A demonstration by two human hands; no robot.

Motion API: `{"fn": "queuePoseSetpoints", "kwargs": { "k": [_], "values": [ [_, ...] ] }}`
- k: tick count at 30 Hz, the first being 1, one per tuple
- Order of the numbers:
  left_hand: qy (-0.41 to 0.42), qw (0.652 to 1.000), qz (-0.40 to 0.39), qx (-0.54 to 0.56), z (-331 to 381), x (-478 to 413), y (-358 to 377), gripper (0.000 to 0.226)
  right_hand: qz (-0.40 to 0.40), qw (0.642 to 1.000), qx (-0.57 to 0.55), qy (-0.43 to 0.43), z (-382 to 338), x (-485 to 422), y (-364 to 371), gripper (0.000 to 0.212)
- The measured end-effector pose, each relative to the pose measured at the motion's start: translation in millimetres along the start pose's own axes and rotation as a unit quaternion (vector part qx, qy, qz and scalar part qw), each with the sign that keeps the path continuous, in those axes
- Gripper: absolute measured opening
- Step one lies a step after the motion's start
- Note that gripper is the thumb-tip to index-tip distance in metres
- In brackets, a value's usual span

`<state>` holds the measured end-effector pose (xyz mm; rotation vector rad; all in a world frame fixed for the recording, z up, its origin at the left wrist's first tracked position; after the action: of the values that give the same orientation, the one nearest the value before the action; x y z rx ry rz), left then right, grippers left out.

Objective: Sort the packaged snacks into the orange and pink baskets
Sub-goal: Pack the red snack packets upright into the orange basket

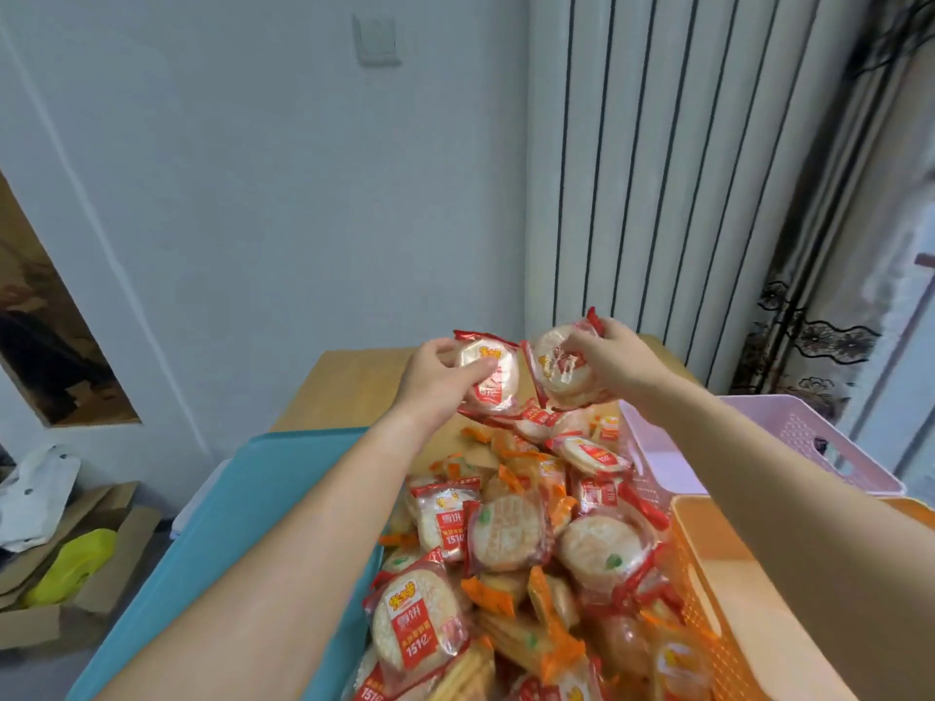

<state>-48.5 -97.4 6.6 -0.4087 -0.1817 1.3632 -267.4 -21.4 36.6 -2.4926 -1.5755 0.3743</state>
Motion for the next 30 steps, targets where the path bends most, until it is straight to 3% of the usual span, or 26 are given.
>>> {"fn": "queuePoseSetpoints", "kwargs": {
  "k": [5, 8, 11, 15, 17, 19, 23, 28, 30],
  "values": [
    [0.008, 0.991, -0.103, 0.082, 40.3, 67.6, 100.4, 0.069, 0.062, 0.997, 0.003, 0.034, 23.5, 75.1, -109.1, 0.023],
    [0.03, 0.988, -0.145, 0.043, 49.1, 103.2, 154.3, 0.068, 0.083, 0.993, 0.027, 0.079, 50.3, 116.1, -157.1, 0.023],
    [0.058, 0.979, -0.196, 0.022, 54.9, 131.2, 194.9, 0.061, 0.047, 0.991, 0.038, 0.119, 76.4, 145.0, -175.8, 0.015],
    [0.104, 0.974, -0.203, -0.002, 66.4, 153.4, 201.0, 0.039, 0.064, 0.988, 0.13, 0.059, 86.1, 157.6, -195.8, 0.048],
    [0.149, 0.973, -0.165, -0.066, 68.4, 159.5, 192.7, 0.026, 0.084, 0.98, 0.18, 0.016, 83.9, 159.5, -201.8, 0.04],
    [0.196, 0.955, -0.155, -0.162, 66.1, 167.3, 191.9, 0.012, 0.047, 0.971, 0.234, -0.004, 87.8, 158.3, -191.7, 0.029],
    [0.232, 0.907, -0.202, -0.289, 52.3, 184.9, 207.3, 0.021, -0.096, 0.932, 0.347, 0.031, 109.0, 159.9, -149.4, 0.026],
    [0.2, 0.929, -0.185, -0.251, 48.3, 182.7, 204.9, 0.029, -0.135, 0.868, 0.468, 0.096, 132.5, 158.6, -125.6, 0.053],
    [0.197, 0.932, -0.19, -0.239, 47.6, 182.2, 205.0, 0.029, -0.154, 0.851, 0.491, 0.107, 138.4, 159.4, -120.9, 0.054]
  ]
}}
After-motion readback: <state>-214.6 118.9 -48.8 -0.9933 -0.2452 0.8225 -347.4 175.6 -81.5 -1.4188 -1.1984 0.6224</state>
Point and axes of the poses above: each hand's wrist, its own x-axis away from the middle knuckle, its own y-axis out of the palm, z = x × y, the point moved 8 cm from there along -x, towards the middle knuckle, and after that the axes turned 10 degrees about -x, right-handed, at the moved point
